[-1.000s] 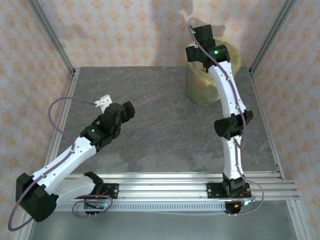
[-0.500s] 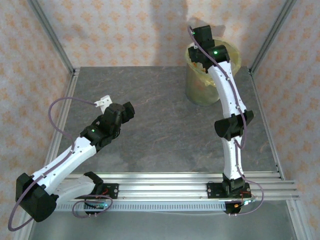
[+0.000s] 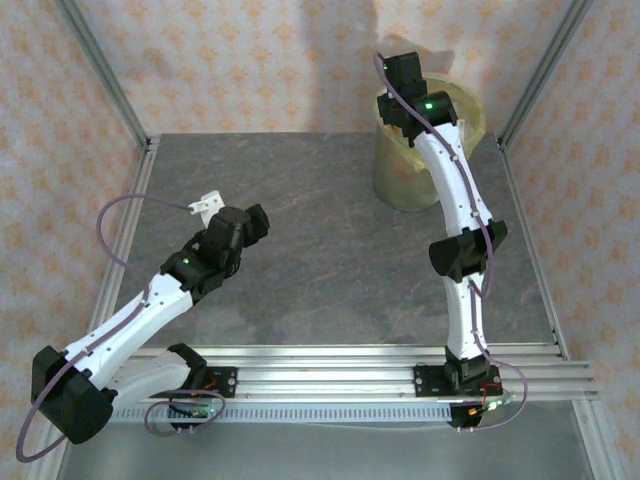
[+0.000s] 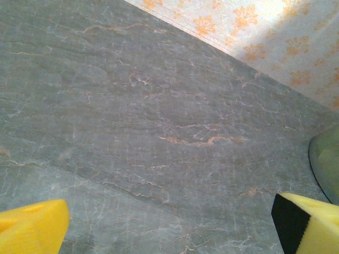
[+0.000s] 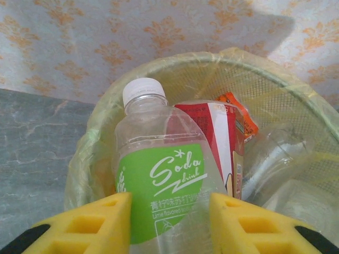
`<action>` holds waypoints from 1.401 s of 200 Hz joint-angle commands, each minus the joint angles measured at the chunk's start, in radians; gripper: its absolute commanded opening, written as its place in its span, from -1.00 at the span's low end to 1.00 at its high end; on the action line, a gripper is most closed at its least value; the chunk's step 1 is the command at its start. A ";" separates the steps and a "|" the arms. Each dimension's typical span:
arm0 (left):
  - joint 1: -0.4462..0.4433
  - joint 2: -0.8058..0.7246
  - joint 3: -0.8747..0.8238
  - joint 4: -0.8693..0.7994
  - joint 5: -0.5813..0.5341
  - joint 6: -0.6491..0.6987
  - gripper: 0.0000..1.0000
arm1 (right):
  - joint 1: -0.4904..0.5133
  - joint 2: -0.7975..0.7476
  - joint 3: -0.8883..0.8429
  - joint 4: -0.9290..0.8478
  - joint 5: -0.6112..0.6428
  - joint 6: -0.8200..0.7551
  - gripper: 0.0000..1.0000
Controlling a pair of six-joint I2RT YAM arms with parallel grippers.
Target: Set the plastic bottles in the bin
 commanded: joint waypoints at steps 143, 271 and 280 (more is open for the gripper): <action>0.006 -0.047 0.021 -0.043 -0.044 0.015 1.00 | 0.042 -0.017 0.106 -0.084 0.129 -0.034 0.77; 0.008 -0.122 0.062 -0.133 -0.204 0.065 1.00 | 0.060 -0.522 -0.405 -0.025 0.161 0.288 0.98; 0.009 -0.127 0.063 -0.141 -0.220 0.065 1.00 | 0.060 -0.616 -0.557 0.030 0.162 0.321 0.98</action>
